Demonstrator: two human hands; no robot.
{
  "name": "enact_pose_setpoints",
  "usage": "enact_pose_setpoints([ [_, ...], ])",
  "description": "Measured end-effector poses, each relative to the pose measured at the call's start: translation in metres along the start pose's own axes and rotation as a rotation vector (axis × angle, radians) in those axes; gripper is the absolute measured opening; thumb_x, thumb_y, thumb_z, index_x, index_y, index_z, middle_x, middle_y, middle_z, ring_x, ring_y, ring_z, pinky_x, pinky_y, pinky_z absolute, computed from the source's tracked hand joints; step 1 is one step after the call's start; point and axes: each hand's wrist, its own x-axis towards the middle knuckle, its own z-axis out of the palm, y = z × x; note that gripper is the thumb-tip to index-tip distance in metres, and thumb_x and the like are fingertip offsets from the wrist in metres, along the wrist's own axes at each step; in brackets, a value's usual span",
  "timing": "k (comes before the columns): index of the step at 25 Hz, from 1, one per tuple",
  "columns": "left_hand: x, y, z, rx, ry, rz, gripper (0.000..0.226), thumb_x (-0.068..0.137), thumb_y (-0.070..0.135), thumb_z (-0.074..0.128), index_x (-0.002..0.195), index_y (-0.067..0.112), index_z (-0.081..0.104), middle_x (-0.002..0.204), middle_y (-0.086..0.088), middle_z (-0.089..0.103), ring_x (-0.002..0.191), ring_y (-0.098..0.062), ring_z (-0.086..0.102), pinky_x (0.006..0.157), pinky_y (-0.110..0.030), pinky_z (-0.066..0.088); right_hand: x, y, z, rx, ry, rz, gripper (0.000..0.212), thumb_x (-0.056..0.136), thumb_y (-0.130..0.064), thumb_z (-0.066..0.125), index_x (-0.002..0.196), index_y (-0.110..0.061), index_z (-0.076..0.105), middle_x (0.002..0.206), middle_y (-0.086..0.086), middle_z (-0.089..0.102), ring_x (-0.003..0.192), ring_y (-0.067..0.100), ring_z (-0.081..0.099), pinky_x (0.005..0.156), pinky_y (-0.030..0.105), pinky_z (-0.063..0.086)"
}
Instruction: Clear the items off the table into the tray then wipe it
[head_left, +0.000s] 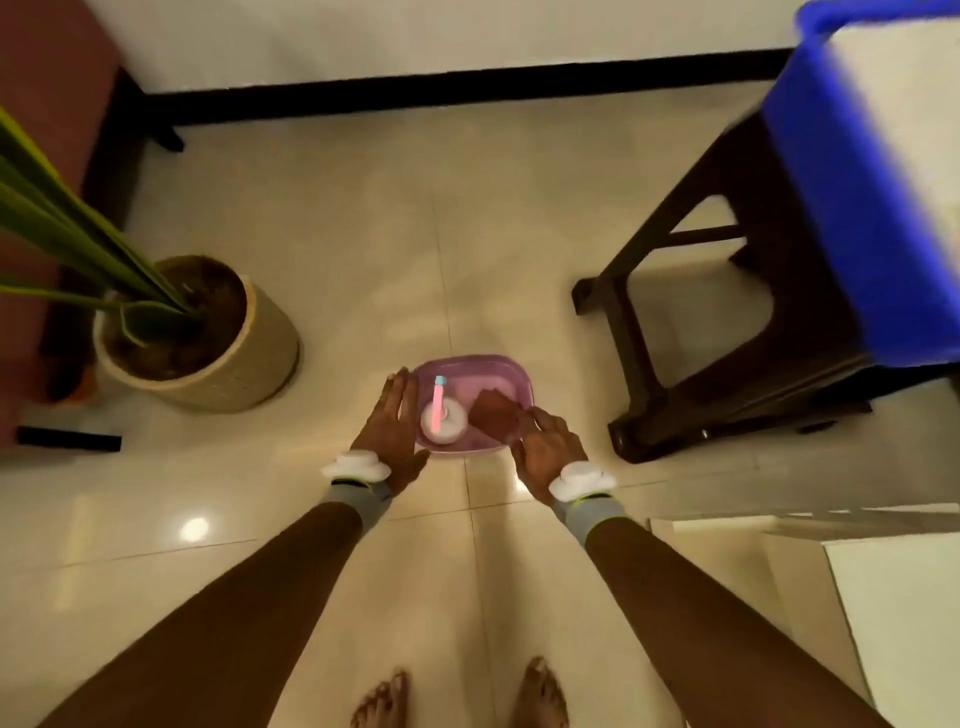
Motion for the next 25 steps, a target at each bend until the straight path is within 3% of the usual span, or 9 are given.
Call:
enact_pose_setpoints([
  [3, 0.057, -0.043, 0.066, -0.254, 0.001, -0.017, 0.104, 0.079, 0.026, 0.074, 0.15, 0.004, 0.001, 0.158, -0.013, 0.009, 0.146, -0.026, 0.014, 0.113, -0.02, 0.01, 0.08, 0.012, 0.05, 0.003, -0.036, -0.05, 0.034, 0.094, -0.021, 0.045, 0.125, -0.01, 0.053, 0.129, 0.017, 0.051, 0.12, 0.038, 0.045, 0.097, 0.037, 0.038],
  [5, 0.081, -0.063, 0.104, -0.364, -0.027, -0.028, 0.117, 0.069, 0.029, 0.082, 0.151, 0.012, 0.0, 0.156, -0.01, 0.023, 0.139, -0.025, 0.032, 0.11, -0.027, 0.028, 0.132, 0.019, 0.088, -0.056, -0.125, -0.032, 0.037, 0.088, -0.031, 0.047, 0.118, -0.013, 0.058, 0.12, 0.016, 0.056, 0.115, 0.036, 0.05, 0.093, 0.037, 0.041],
  [8, 0.108, -0.093, 0.154, -0.401, 0.029, 0.044, 0.114, 0.062, 0.031, 0.087, 0.15, 0.019, 0.014, 0.138, -0.005, 0.048, 0.119, -0.025, 0.053, 0.099, -0.035, 0.045, 0.218, 0.039, 0.157, -0.165, -0.182, -0.054, 0.051, 0.073, -0.049, 0.042, 0.113, -0.022, 0.061, 0.118, 0.009, 0.06, 0.11, 0.032, 0.057, 0.094, 0.039, 0.047],
  [11, 0.126, -0.095, 0.184, -0.415, 0.242, 0.153, 0.104, 0.062, 0.025, 0.087, 0.145, 0.004, 0.027, 0.141, -0.013, 0.045, 0.128, -0.028, 0.045, 0.11, -0.033, 0.034, 0.245, 0.037, 0.189, -0.238, -0.209, -0.055, 0.037, 0.086, -0.034, 0.052, 0.118, -0.018, 0.059, 0.127, 0.004, 0.058, 0.116, 0.025, 0.055, 0.097, 0.033, 0.043],
  [15, 0.145, -0.089, 0.203, -0.461, 0.476, 0.294, 0.084, 0.069, 0.016, 0.08, 0.139, -0.002, 0.036, 0.128, -0.001, 0.047, 0.117, -0.003, 0.04, 0.098, 0.003, 0.019, 0.262, 0.035, 0.204, -0.327, -0.104, -0.081, 0.038, 0.096, -0.014, 0.039, 0.134, -0.009, 0.043, 0.138, 0.013, 0.045, 0.128, 0.028, 0.046, 0.101, 0.034, 0.04],
  [17, 0.154, -0.088, 0.203, -0.549, 0.518, 0.295, 0.069, 0.072, 0.015, 0.067, 0.136, 0.006, 0.042, 0.114, 0.003, 0.056, 0.097, 0.003, 0.047, 0.088, -0.003, 0.034, 0.259, 0.035, 0.2, -0.347, -0.095, -0.096, 0.041, 0.097, -0.012, 0.037, 0.138, -0.005, 0.036, 0.142, 0.014, 0.04, 0.132, 0.028, 0.04, 0.105, 0.036, 0.034],
  [19, 0.154, -0.079, 0.185, -0.544, 0.526, 0.341, 0.059, 0.071, 0.014, 0.058, 0.129, 0.013, 0.048, 0.093, 0.0, 0.061, 0.076, -0.008, 0.049, 0.072, -0.01, 0.038, 0.245, 0.04, 0.187, -0.353, -0.009, -0.111, 0.037, 0.097, -0.015, 0.04, 0.132, -0.002, 0.044, 0.138, 0.018, 0.046, 0.128, 0.03, 0.045, 0.103, 0.039, 0.037],
  [22, 0.142, -0.062, 0.138, -0.492, 0.531, 0.418, 0.044, 0.067, 0.014, 0.055, 0.111, 0.014, 0.056, 0.082, -0.008, 0.062, 0.07, -0.022, 0.053, 0.067, -0.023, 0.044, 0.213, 0.038, 0.14, -0.214, 0.14, -0.153, 0.039, 0.088, -0.032, 0.053, 0.123, -0.014, 0.055, 0.127, 0.015, 0.058, 0.115, 0.032, 0.056, 0.093, 0.036, 0.048],
  [25, 0.13, -0.035, 0.082, -0.41, 0.681, 0.379, 0.036, 0.065, 0.017, 0.052, 0.1, 0.011, 0.057, 0.077, -0.009, 0.06, 0.076, -0.027, 0.052, 0.066, -0.028, 0.039, 0.185, 0.033, 0.063, 0.285, 0.329, -0.06, 0.03, 0.083, -0.02, 0.051, 0.11, -0.017, 0.063, 0.112, 0.016, 0.064, 0.099, 0.032, 0.062, 0.082, 0.034, 0.053],
])
